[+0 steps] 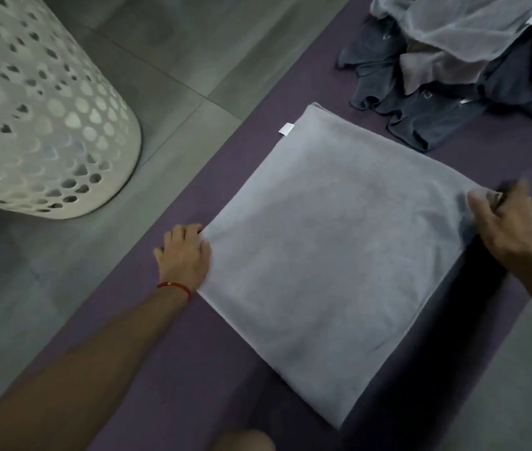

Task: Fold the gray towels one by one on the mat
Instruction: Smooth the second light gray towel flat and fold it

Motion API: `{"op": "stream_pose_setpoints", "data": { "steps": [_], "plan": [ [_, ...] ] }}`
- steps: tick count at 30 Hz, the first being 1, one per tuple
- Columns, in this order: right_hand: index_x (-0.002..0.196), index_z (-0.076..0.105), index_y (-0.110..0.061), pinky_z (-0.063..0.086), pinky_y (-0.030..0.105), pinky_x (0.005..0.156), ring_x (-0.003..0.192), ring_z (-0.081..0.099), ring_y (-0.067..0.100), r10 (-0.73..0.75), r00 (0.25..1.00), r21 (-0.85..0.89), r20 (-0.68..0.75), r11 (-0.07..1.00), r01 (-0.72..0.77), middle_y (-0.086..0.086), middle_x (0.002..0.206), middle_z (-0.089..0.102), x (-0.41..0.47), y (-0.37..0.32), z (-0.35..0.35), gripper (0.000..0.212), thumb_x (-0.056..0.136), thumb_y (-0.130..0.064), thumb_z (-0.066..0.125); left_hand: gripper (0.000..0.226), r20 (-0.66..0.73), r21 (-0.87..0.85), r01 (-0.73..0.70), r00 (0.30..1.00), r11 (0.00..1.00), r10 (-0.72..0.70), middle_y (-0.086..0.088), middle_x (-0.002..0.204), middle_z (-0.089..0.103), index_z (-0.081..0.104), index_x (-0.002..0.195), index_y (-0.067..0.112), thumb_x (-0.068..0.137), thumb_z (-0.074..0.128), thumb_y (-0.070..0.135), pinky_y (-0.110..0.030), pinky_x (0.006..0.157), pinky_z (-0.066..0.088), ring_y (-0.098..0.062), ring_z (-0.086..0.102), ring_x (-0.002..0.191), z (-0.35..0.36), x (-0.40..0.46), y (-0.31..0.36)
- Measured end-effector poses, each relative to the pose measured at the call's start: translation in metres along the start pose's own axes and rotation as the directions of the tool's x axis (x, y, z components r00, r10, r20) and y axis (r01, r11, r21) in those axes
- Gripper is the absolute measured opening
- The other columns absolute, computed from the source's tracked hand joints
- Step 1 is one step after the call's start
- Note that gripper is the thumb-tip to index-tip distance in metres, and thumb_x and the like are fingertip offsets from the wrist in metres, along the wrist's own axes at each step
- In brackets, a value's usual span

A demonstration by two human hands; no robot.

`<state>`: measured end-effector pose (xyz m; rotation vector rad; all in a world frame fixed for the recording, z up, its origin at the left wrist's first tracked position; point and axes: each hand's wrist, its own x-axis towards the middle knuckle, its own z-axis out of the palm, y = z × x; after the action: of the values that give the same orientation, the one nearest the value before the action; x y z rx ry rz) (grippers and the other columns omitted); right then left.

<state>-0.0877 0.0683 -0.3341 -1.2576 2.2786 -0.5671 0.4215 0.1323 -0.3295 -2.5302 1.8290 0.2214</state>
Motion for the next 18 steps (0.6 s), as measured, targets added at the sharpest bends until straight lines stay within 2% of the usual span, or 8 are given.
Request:
{"op": "stream_pose_setpoints", "data": {
  "steps": [1,3,5,7,9,12,15,18],
  "plan": [
    [0.149,0.027,-0.01,0.035,0.06,0.107,0.129,0.04,0.049,-0.015,1.0,-0.041,0.024,0.999,0.016,0.03,0.14,0.041,-0.01,-0.005,-0.006,0.094,0.085,-0.076,0.05,0.034,0.014,0.006,0.031,0.999,1.0,-0.031,-0.016,0.126,0.05,0.057,0.128,0.015,0.096,0.056,0.026,-0.057,0.09,0.04,-0.038,0.046,0.117,-0.001,-0.007,-0.007],
    [0.155,0.02,-0.013,0.028,0.063,0.108,0.135,0.032,0.048,-0.213,0.976,-0.265,0.044,0.939,0.217,0.027,0.149,0.031,-0.043,-0.018,-0.009,0.088,0.089,-0.066,0.043,0.032,0.08,-0.095,0.099,0.993,0.991,-0.091,-0.02,0.124,0.05,0.057,0.127,0.014,0.096,0.057,0.024,-0.056,0.09,0.042,-0.042,0.047,0.117,-0.006,-0.012,-0.014],
    [0.155,0.022,-0.025,0.013,0.064,0.116,0.149,0.017,0.039,-0.418,0.874,-0.419,0.25,0.767,0.486,0.016,0.161,0.019,-0.074,-0.03,0.005,0.074,0.093,-0.063,0.033,0.03,0.109,-0.176,0.201,0.977,0.964,-0.184,-0.023,0.124,0.05,0.057,0.124,0.012,0.095,0.058,0.021,-0.055,0.093,0.044,-0.044,0.047,0.118,-0.011,-0.011,-0.008],
    [0.158,0.019,-0.031,-0.002,0.059,0.12,0.155,0.0,0.032,-0.48,0.763,-0.44,0.434,0.626,0.644,0.008,0.168,0.004,-0.079,-0.041,0.02,0.071,0.095,-0.064,0.021,0.036,-0.01,-0.019,0.232,0.973,0.972,-0.232,-0.022,0.131,0.046,0.055,0.126,0.014,0.09,0.055,0.019,-0.057,0.097,0.039,-0.041,0.042,0.124,-0.014,-0.014,0.012],
    [0.16,0.015,-0.031,0.0,0.056,0.121,0.155,-0.003,0.03,-0.459,0.716,-0.431,0.525,0.583,0.689,0.005,0.169,-0.001,-0.064,-0.051,0.03,0.074,0.094,-0.064,0.012,0.05,-0.104,0.085,0.138,0.986,0.987,-0.129,-0.019,0.145,0.039,0.05,0.134,0.019,0.085,0.052,0.025,-0.06,0.104,0.032,-0.039,0.035,0.135,-0.011,-0.03,0.044],
    [0.16,0.009,-0.033,0.004,0.059,0.121,0.155,0.0,0.033,-0.467,0.689,-0.489,0.555,0.487,0.724,0.006,0.169,-0.001,-0.034,-0.05,0.038,0.076,0.092,-0.066,0.009,0.064,-0.015,-0.027,-0.115,0.993,0.993,0.115,-0.013,0.163,0.018,0.033,0.151,0.025,0.09,0.047,0.041,-0.067,0.115,0.014,-0.038,0.013,0.151,0.012,-0.081,0.114],
    [0.16,0.003,-0.037,0.005,0.065,0.119,0.155,0.0,0.035,-0.499,0.682,-0.509,0.535,0.455,0.731,0.005,0.169,-0.002,-0.019,-0.038,0.044,0.074,0.094,-0.068,0.014,0.07,0.096,-0.074,-0.109,0.989,0.991,0.116,-0.014,0.168,0.0,0.017,0.16,0.023,0.097,0.034,0.048,-0.073,0.114,0.006,-0.041,-0.003,0.153,0.035,-0.118,0.165],
    [0.161,0.007,-0.036,0.003,0.066,0.12,0.155,-0.003,0.033,-0.551,0.676,-0.487,0.489,0.471,0.736,0.003,0.17,-0.004,-0.021,-0.025,0.05,0.074,0.095,-0.066,0.022,0.075,0.162,0.028,-0.09,0.983,0.996,0.084,-0.014,0.167,-0.013,0.0,0.161,0.022,0.099,0.024,0.055,-0.074,0.111,0.005,-0.044,-0.01,0.152,0.048,-0.125,0.172]
  ]
}}
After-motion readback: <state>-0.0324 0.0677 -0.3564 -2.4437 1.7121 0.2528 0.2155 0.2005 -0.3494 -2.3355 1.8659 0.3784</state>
